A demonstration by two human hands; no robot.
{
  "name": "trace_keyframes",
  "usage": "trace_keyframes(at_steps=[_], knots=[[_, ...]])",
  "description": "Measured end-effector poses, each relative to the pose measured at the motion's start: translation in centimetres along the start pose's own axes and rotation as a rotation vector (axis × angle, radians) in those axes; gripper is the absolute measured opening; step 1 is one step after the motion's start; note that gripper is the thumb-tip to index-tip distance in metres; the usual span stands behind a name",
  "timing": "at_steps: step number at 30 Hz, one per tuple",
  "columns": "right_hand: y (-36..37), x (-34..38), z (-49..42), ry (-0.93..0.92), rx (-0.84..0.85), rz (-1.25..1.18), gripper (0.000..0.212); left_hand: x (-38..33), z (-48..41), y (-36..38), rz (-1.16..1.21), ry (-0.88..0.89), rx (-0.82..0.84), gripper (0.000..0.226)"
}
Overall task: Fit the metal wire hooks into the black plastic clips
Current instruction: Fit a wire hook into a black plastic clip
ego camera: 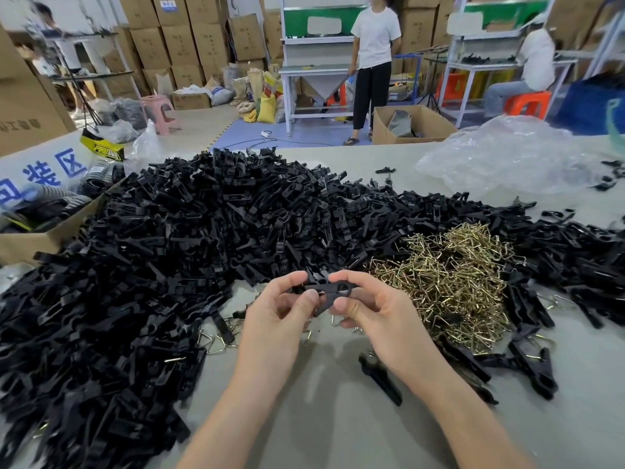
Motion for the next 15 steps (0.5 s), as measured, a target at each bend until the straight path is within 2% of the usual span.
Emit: trace_keyframes(at_steps=[4, 9, 12, 15], knots=[[0.3, -0.1, 0.2, -0.005, -0.012, 0.168, 0.032, 0.8, 0.1, 0.4, 0.082, -0.044, -0.045, 0.023], [1.1, 1.0, 0.6, -0.168, -0.034, 0.516, 0.029, 1.7, 0.3, 1.7, 0.296, -0.139, -0.030, 0.021], [1.9, 1.3, 0.8, -0.204, -0.025, 0.665, 0.029, 1.7, 0.4, 2.8, 0.410, -0.183, 0.039, 0.026], [2.8, 1.4, 0.8, -0.203, 0.048, 0.695, 0.037, 1.8, 0.7, 3.5, 0.497, -0.247, 0.018, 0.039]])
Point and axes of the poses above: each hand's wrist, its own z-axis away from the middle knuckle, its own y-axis out of the palm, x = y × z, the point moved 6 cm from there along -z, towards the middle knuckle, and after that the axes turned 8 degrees about x, right-handed, at the moved point
